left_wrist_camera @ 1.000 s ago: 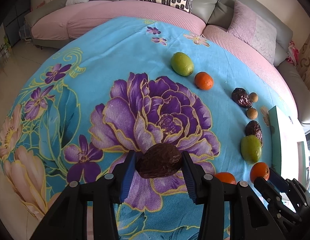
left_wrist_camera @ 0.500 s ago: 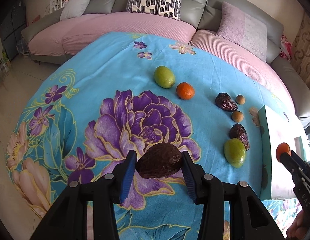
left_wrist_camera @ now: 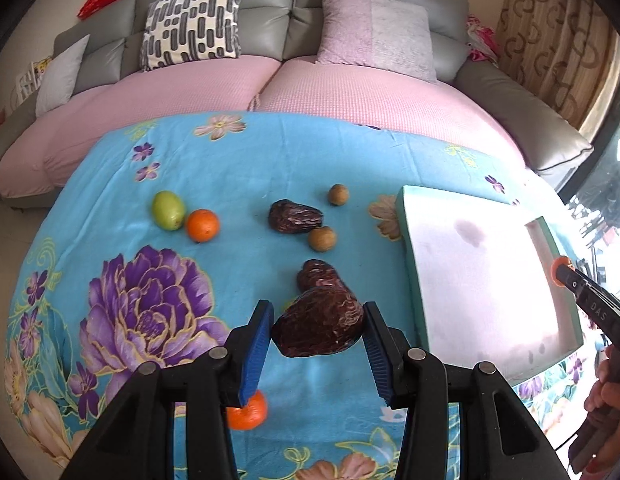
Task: Organize fruits
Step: 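Carry the date with the left tool and the orange with the right tool into the tray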
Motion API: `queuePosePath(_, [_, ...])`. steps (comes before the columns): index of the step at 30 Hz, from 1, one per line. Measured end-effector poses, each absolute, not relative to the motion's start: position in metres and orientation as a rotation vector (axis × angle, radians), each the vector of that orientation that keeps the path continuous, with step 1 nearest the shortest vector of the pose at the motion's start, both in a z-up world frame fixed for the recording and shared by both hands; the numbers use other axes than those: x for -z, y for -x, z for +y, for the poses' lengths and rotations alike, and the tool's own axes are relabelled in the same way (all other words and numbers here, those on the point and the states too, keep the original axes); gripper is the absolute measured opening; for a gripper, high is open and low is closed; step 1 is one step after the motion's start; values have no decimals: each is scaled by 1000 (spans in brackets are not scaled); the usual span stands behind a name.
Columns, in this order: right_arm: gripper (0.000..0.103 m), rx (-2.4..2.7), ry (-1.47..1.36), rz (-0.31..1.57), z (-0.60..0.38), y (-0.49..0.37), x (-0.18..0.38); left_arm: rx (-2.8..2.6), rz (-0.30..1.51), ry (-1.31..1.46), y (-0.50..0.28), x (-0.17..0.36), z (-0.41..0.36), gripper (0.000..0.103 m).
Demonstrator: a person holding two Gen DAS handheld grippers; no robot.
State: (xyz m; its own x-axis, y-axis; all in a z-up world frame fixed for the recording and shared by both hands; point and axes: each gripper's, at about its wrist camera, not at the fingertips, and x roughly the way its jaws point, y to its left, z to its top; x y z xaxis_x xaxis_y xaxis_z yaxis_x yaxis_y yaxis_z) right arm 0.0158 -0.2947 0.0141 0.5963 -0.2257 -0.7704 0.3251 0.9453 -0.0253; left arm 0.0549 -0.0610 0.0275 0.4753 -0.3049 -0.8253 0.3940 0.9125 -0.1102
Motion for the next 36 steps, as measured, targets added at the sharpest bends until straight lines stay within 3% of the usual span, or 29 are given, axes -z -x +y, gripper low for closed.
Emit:
queuePosePath(14, [35, 609, -281, 851, -409, 37, -17, 695, 909, -292, -23, -10, -175, 48])
queuePosePath(36, [35, 638, -328, 1018, -424, 32, 23, 735, 1004, -373, -18, 41, -194, 48])
